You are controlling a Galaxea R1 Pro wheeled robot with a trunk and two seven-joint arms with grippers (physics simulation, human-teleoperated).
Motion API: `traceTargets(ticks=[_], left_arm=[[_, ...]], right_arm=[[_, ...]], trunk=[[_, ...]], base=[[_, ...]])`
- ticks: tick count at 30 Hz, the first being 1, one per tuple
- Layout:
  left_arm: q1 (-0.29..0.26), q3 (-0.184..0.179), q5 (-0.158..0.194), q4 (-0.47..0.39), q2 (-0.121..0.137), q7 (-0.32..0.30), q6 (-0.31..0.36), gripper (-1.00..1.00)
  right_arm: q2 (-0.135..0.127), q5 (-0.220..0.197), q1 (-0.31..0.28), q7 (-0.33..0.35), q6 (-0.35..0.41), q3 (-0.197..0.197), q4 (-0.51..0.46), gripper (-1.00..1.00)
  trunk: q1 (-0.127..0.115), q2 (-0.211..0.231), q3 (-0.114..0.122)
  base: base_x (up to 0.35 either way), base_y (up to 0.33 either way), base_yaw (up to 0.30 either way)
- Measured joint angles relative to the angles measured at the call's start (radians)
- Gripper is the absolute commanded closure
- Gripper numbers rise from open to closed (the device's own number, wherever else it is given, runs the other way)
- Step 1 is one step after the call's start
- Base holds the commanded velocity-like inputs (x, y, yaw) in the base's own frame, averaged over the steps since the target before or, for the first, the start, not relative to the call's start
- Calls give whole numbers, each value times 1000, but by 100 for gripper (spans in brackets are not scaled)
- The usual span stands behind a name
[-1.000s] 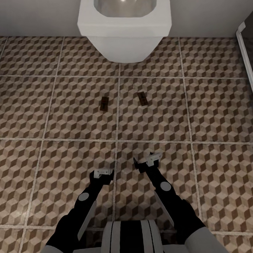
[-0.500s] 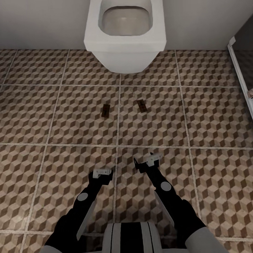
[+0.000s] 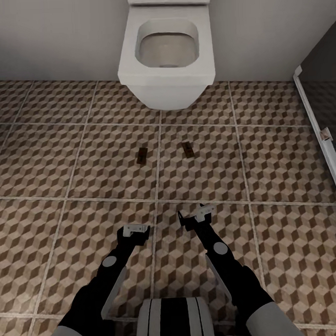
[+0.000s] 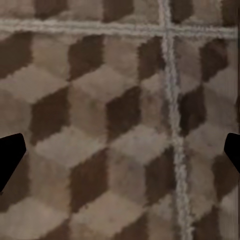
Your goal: Take the four mousetraps from the cabinet in the bathroom and place them on the bathroom floor. Make sure all four end up on the same floor surface, and ensure that at least two of them are either under or directly next to the same bathroom sink.
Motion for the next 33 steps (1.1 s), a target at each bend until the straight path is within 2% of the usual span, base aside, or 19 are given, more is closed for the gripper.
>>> traceTargets(ticks=[4, 9, 17, 25, 28, 33], left_arm=[[0, 0, 0, 0, 3, 0, 0, -100], [1, 1, 0, 0, 22, -1, -1, -100], [8, 2, 0, -2, 56, -1, -4, -100], [11, 2, 0, 1, 85, 0, -7, -100], [12, 2, 1, 2, 87, 0, -8, -100], [22, 2, 1, 4, 90, 0, -9, -100]], right_arm=[[-1, 1, 2, 0, 0, -1, 4, -100], [-9, 2, 3, 1, -4, -1, 7, -100], [-54, -1, 4, -1, -42, -1, 7, -100], [-72, -1, 6, -1, -55, -1, 7, -100], [-75, -1, 8, -1, -56, -1, 7, -100], [-105, -1, 20, 0, -65, -2, 8, -100]], trunk=[[-2, 1, 15], [-4, 2, 35], [-8, 4, 66], [-11, 6, 97], [-13, 7, 108], [-15, 8, 128]], base=[[0, 0, 0], [0, 0, 0], [0, 0, 0], [0, 0, 0], [0, 0, 0], [0, 0, 0]])
